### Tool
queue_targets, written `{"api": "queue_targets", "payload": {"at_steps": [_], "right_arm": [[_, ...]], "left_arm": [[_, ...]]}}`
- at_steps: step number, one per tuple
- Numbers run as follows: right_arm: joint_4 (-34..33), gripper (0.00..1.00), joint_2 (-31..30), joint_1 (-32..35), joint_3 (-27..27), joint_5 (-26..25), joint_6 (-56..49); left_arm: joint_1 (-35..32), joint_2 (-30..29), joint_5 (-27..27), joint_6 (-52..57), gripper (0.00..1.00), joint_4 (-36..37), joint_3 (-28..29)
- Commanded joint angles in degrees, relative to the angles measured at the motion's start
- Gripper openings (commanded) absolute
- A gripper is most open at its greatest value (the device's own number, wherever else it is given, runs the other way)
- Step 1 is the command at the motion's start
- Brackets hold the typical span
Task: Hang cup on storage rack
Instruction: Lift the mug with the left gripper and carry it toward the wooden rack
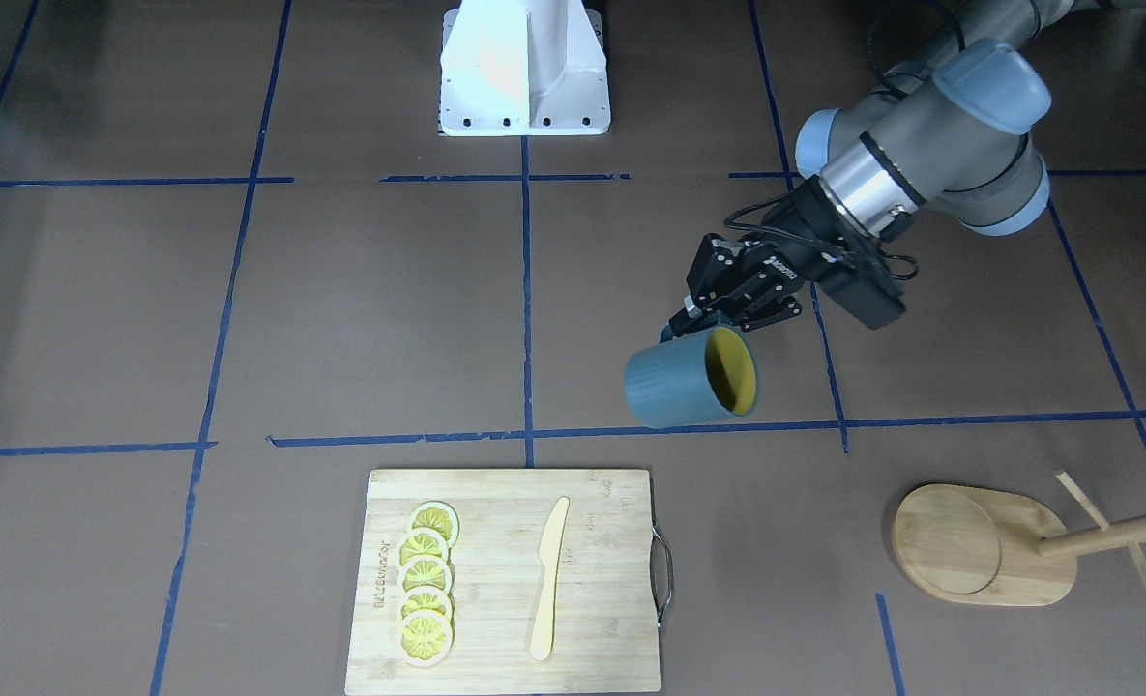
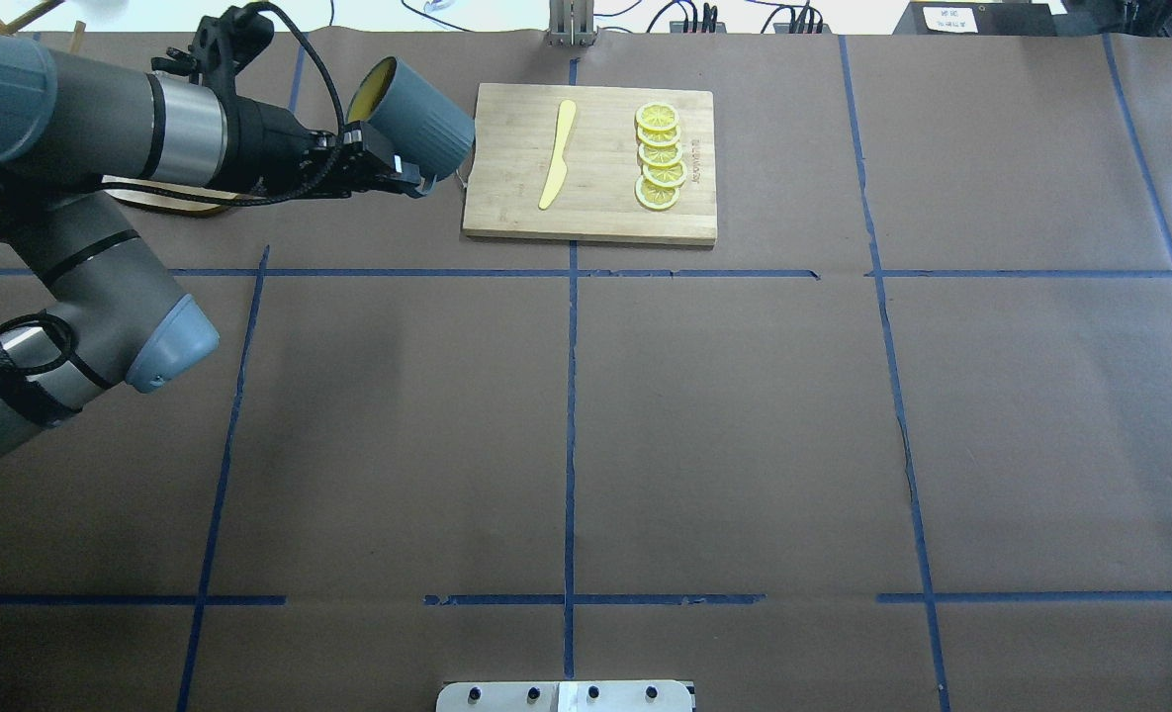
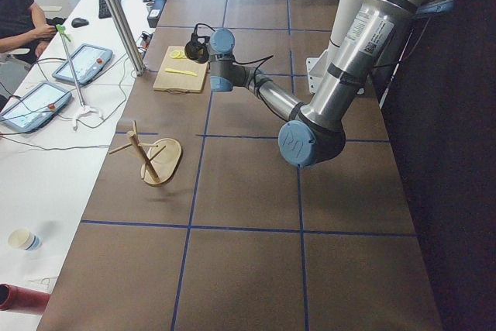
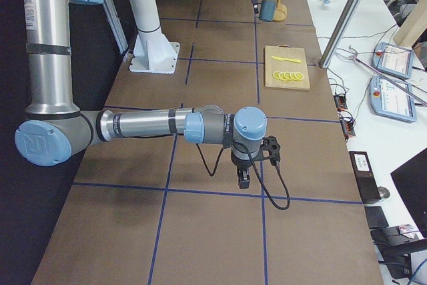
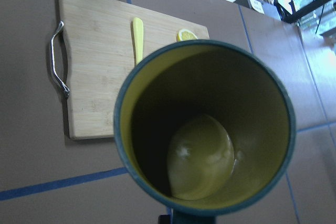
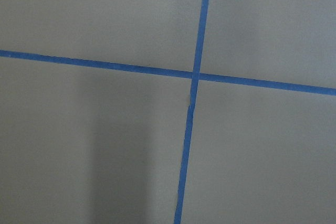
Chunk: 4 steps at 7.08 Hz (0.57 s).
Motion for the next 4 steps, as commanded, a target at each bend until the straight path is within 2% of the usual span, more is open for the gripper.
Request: {"api": "queue_targets", "payload": {"at_steps": [1, 4], "right_arm": [[0.0, 0.99, 0.1, 0.0, -0.2, -0.2, 0.1], [0.1, 0.99, 0.8, 0.3, -0.1, -0.3, 2.2]], "left_arm": [[-1.1, 0.1, 9.8, -13.3, 0.00, -5.8, 0.5], [-1.2, 3.2, 26.4, -30.8, 0.00, -21.6, 4.0]]}}
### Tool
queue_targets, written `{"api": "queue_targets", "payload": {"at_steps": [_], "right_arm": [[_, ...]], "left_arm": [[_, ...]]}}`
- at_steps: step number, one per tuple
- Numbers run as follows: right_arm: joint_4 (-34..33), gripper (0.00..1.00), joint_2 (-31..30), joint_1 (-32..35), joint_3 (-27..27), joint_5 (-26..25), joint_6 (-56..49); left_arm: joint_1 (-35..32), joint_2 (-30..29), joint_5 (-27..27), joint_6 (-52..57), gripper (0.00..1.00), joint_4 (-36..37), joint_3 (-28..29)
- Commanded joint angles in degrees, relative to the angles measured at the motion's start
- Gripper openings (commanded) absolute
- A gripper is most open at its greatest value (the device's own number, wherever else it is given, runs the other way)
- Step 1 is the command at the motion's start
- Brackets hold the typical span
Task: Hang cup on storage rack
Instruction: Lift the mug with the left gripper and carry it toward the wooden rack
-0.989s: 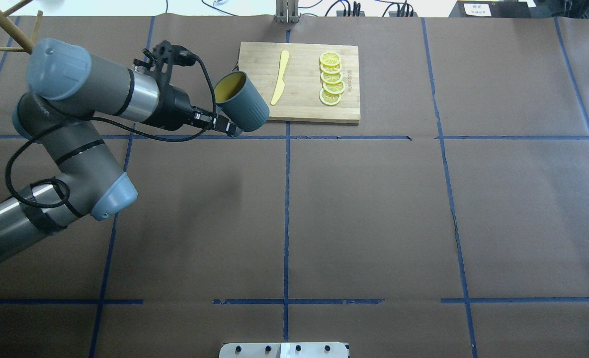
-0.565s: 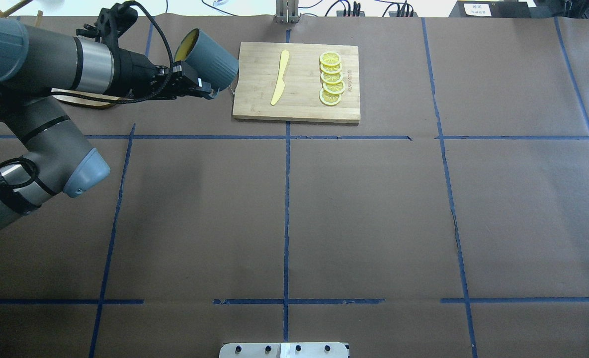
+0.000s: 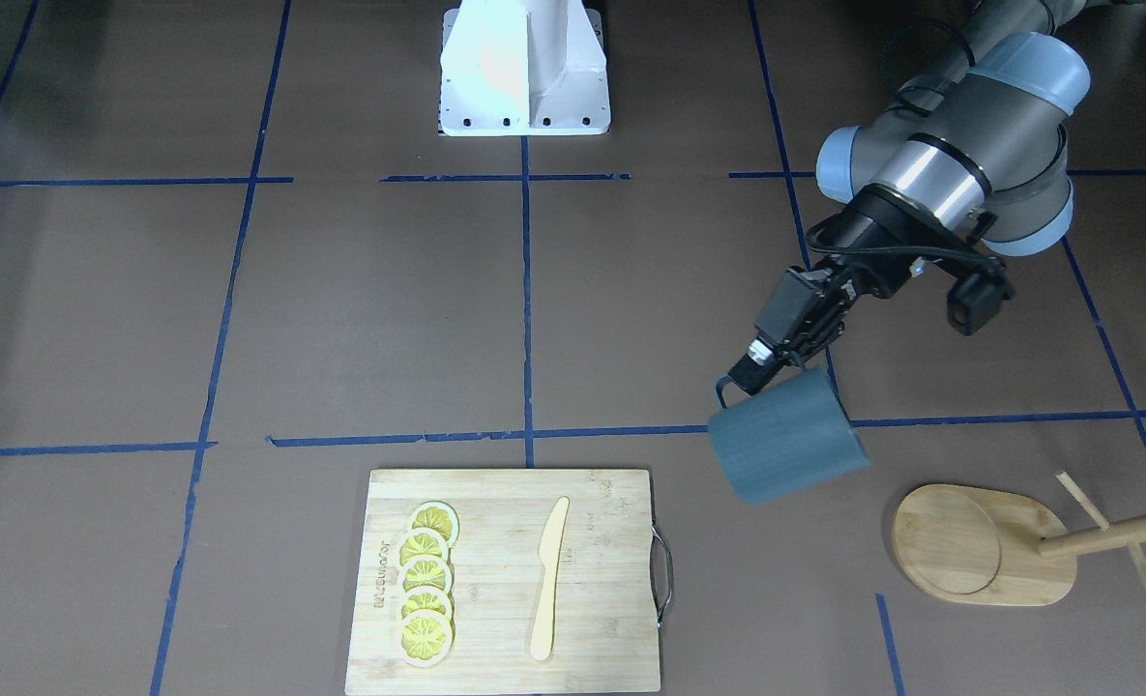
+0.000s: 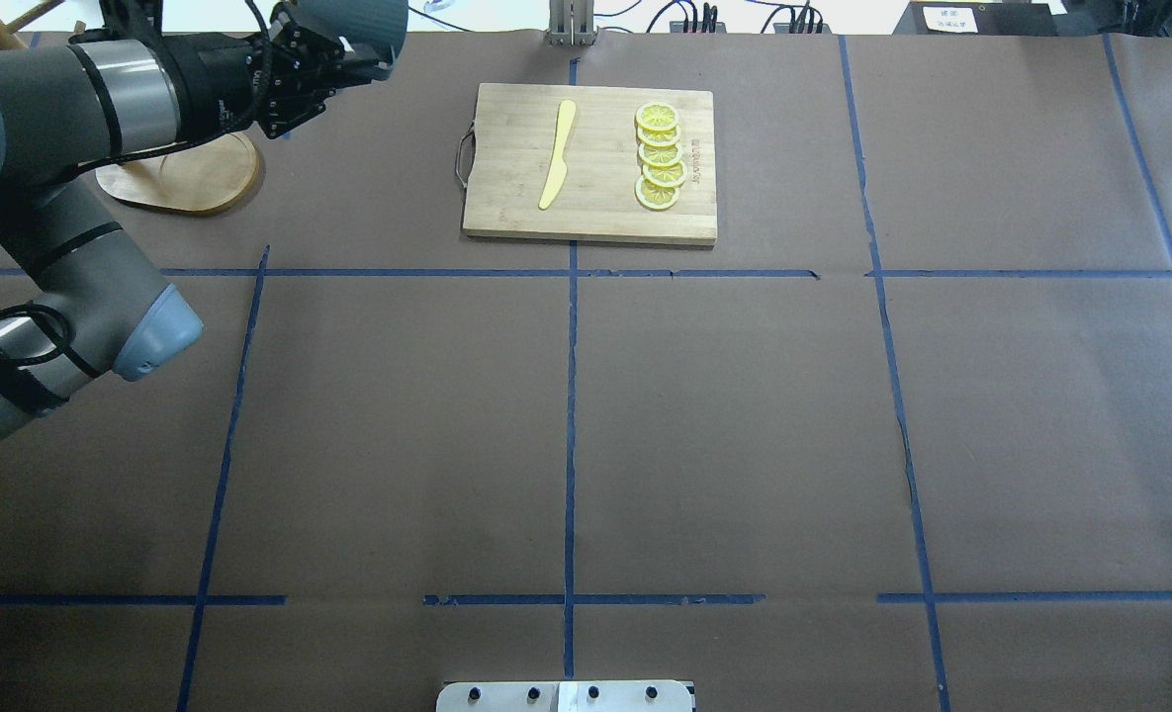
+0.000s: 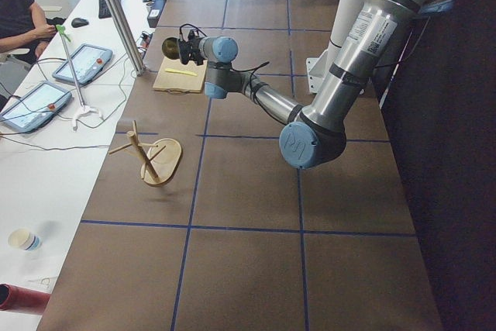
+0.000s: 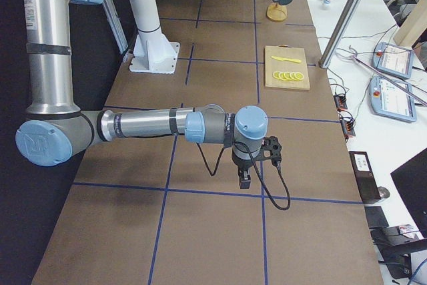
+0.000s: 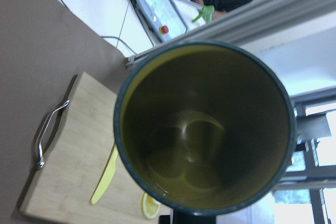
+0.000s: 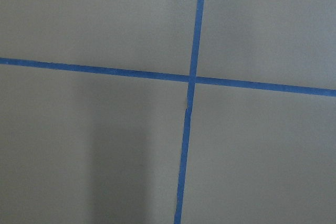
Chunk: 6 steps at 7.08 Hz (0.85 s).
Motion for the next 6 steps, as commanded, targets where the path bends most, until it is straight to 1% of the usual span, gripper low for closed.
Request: {"api": "queue_targets", "payload": {"at_steps": [1, 2, 3, 4, 5, 6], "right_arm": [[0.1, 0.99, 0.4, 0.1, 0.4, 0.1, 0.9], [0.1, 0.99, 0.4, 0.1, 1.0, 0.1, 0.9], [0.1, 0.99, 0.3, 0.1, 1.2, 0.1, 1.0], [0.1, 0.99, 0.3, 0.1, 1.2, 0.1, 1.0], [0.1, 0.99, 0.3, 0.1, 1.2, 0.0, 0.8], [0.1, 0.99, 0.4, 0.1, 1.2, 0.0, 0.8]], "left_arm": [[-0.1, 3.4, 12.1, -11.6, 0.00, -9.4, 1.5], [-0.2, 4.6, 13.3, -16.7, 0.00, -12.8, 3.0], [0.0, 4.5, 17.4, -26.4, 0.00, -17.3, 5.6], [0.2, 4.1, 20.9, -32.6, 0.00, -21.4, 8.8], [-0.3, 3.4, 22.4, -33.8, 0.00, -24.9, 13.1], [-2.6, 0.8, 22.4, -36.3, 0.00, -25.0, 17.6]]}}
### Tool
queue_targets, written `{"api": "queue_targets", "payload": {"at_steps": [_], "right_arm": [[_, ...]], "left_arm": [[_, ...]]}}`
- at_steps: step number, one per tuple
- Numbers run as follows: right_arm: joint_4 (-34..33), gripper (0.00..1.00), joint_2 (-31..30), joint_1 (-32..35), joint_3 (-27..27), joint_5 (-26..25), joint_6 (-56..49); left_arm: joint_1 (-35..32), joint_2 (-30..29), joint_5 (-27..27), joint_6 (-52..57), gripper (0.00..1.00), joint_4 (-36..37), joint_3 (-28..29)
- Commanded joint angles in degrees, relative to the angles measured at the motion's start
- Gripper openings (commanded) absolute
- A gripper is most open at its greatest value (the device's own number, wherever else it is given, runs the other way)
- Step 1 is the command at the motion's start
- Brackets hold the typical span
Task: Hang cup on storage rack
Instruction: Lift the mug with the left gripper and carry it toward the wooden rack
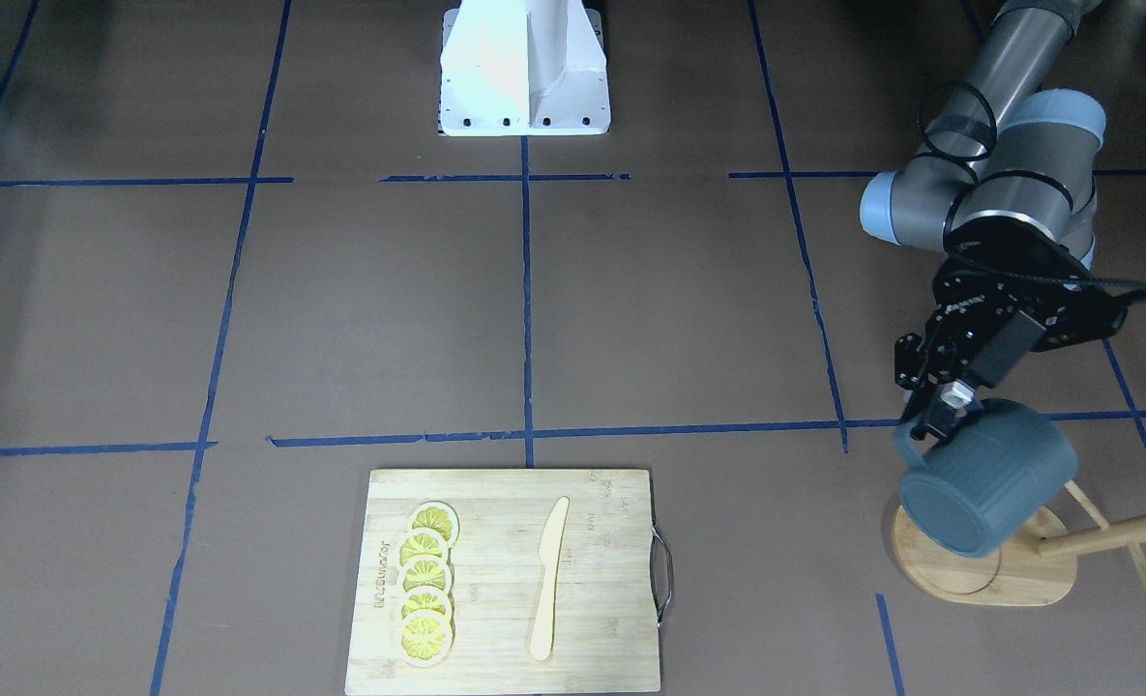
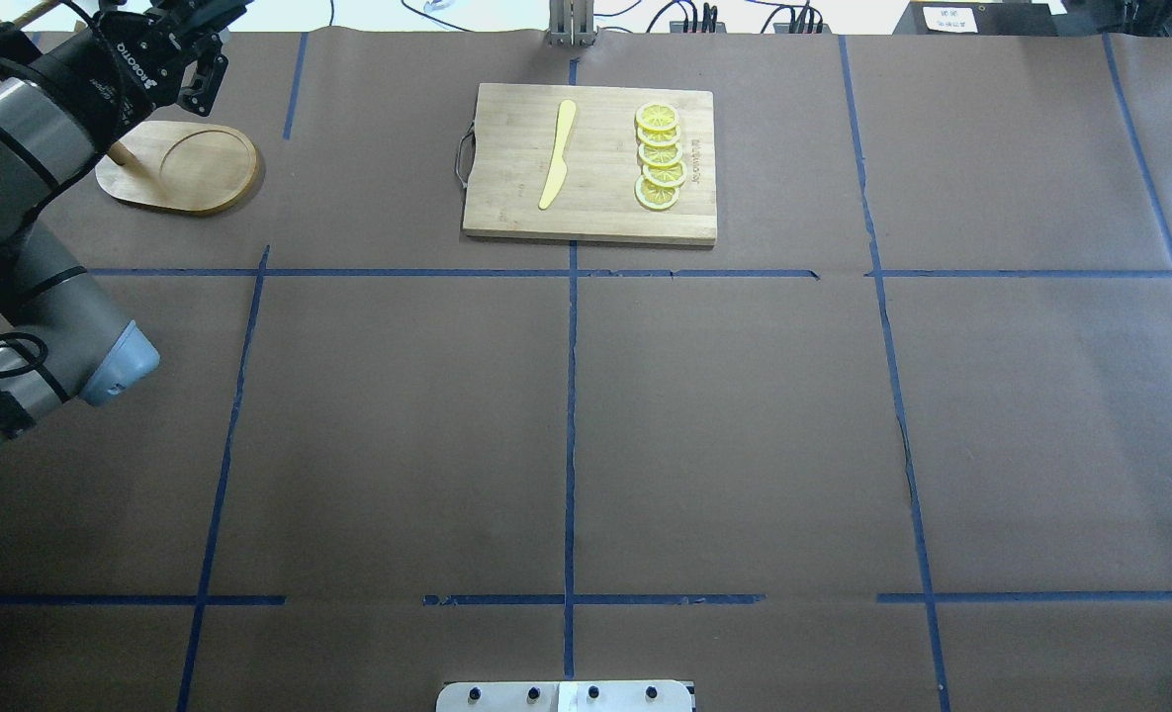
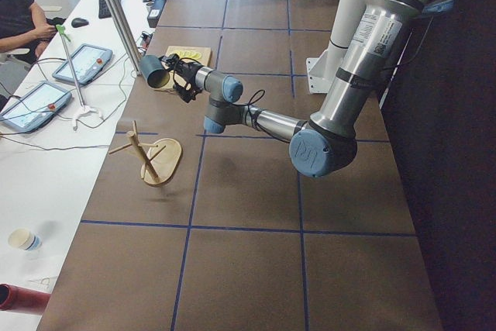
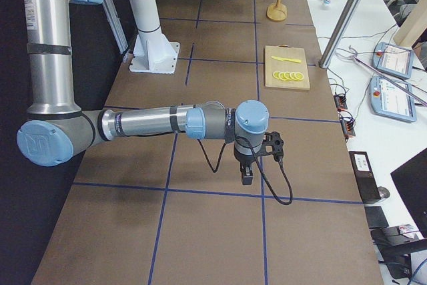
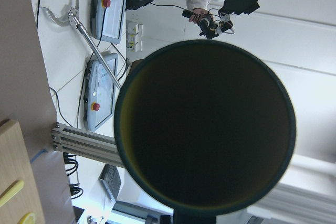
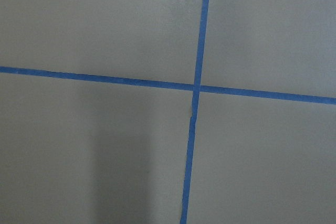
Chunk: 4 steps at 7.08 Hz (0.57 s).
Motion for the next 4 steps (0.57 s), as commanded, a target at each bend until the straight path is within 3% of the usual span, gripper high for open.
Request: {"api": "queue_targets", "payload": {"at_steps": [1, 4], "right_arm": [[0.0, 0.99, 0.1, 0.0, 0.1, 0.1, 0.0], [0.0, 0.99, 0.9, 0.0, 0.1, -0.1, 0.0]], "left_arm": [[-3.7, -3.4, 0.9, -5.6, 0.00, -1.9, 8.6], [-5.1, -4.2, 0.9, -8.9, 0.00, -2.1, 12.3]]}}
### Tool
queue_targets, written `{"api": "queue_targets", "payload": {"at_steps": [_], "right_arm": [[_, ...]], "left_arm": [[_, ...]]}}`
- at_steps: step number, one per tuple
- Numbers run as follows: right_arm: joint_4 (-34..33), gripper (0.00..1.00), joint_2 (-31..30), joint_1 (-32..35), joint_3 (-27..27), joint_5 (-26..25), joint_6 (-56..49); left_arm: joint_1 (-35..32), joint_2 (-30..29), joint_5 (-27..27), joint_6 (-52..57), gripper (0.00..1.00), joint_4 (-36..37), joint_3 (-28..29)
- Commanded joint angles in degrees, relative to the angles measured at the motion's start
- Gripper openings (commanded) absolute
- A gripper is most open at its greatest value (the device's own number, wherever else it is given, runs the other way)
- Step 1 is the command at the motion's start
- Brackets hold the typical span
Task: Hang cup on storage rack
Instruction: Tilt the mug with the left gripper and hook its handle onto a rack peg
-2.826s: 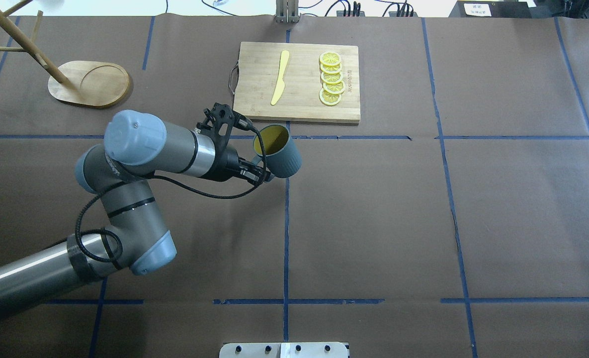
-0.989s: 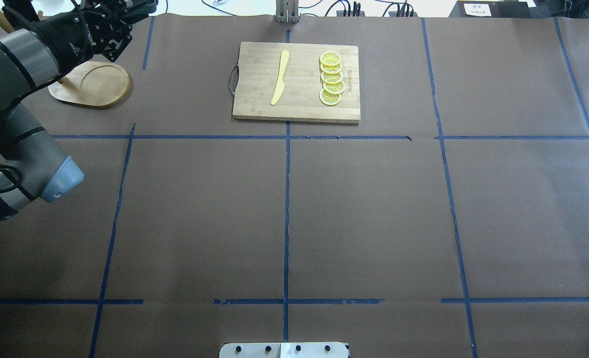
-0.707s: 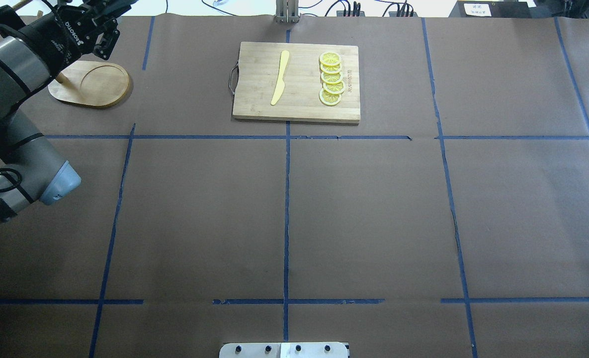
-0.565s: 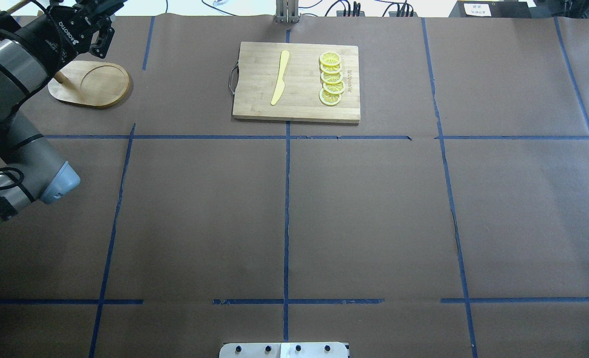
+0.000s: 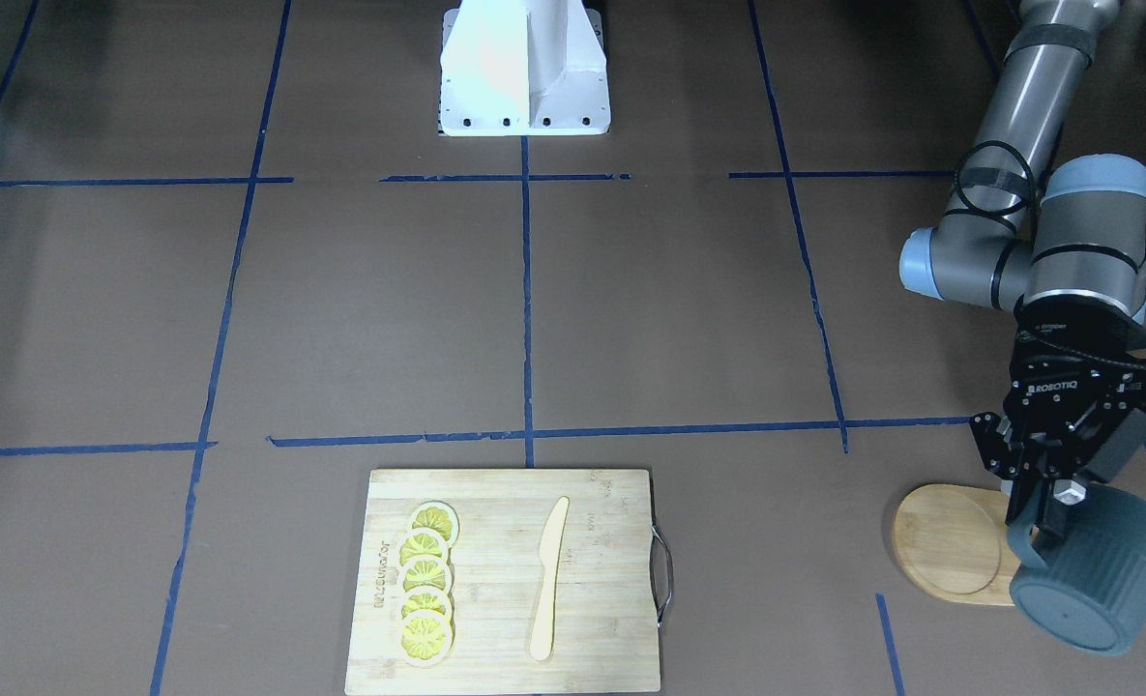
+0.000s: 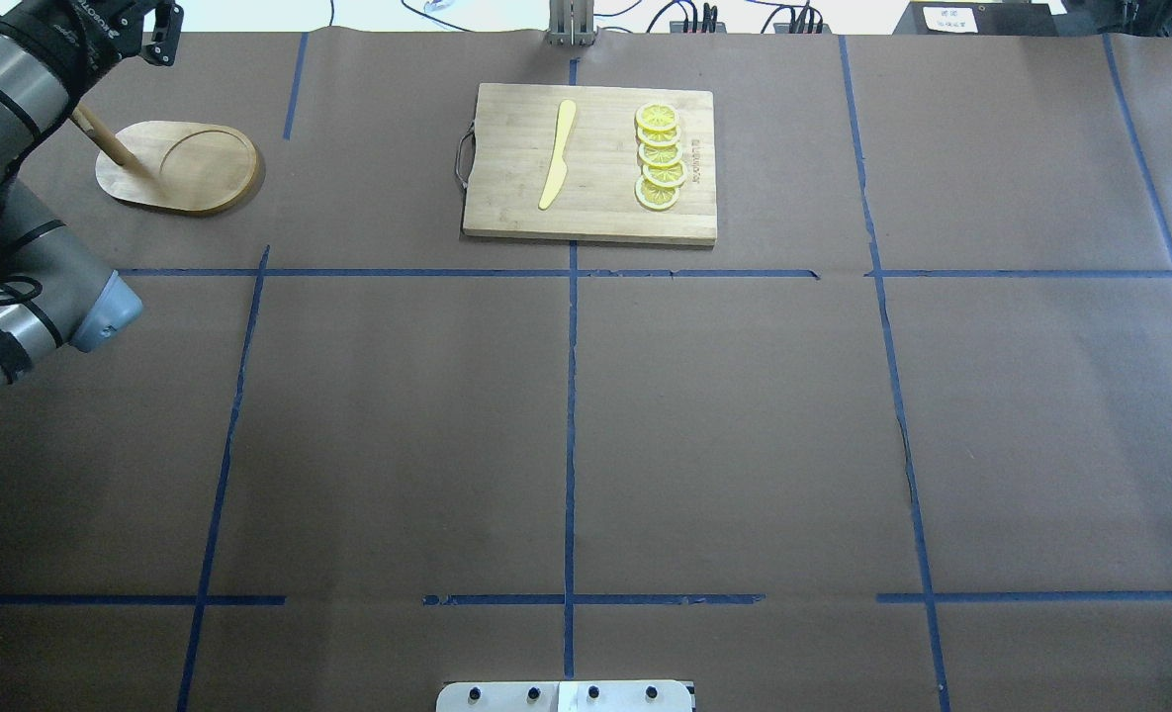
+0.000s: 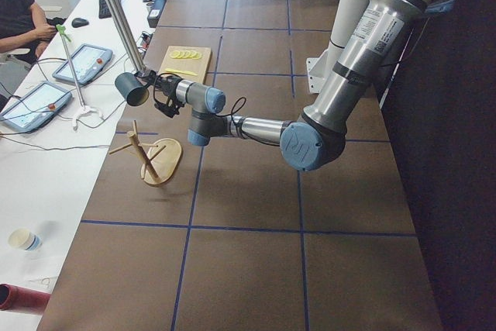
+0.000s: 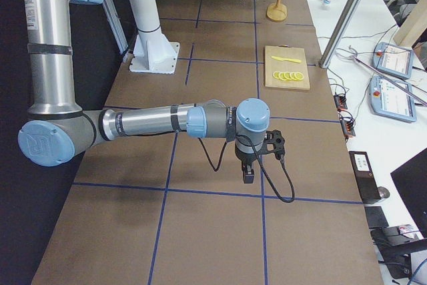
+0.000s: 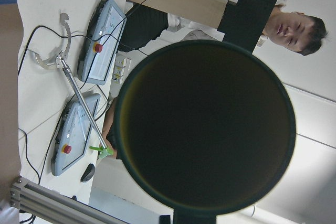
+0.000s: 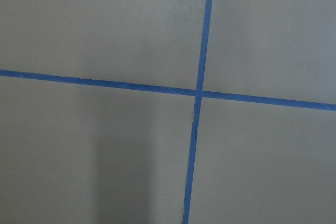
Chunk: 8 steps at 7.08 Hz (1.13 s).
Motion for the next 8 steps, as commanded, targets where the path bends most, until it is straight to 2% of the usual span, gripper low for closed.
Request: {"api": "queue_targets", "payload": {"at_steps": [1, 5, 8], "right_arm": [[0.0, 0.99, 0.5, 0.0, 0.0, 0.0, 0.1], [0.0, 0.99, 1.1, 0.0, 0.0, -0.1, 0.0], [0.0, 1.00, 1.1, 0.0, 0.0, -0.1, -0.1]], "left_arm": [[-0.8, -0.2, -0.1, -2.7, 0.00, -0.1, 3.2], [-0.9, 0.6, -0.6, -8.0, 0.00, -5.5, 5.1], [-1.0, 4.3, -1.3, -8.2, 0.00, -8.3, 5.2]]}}
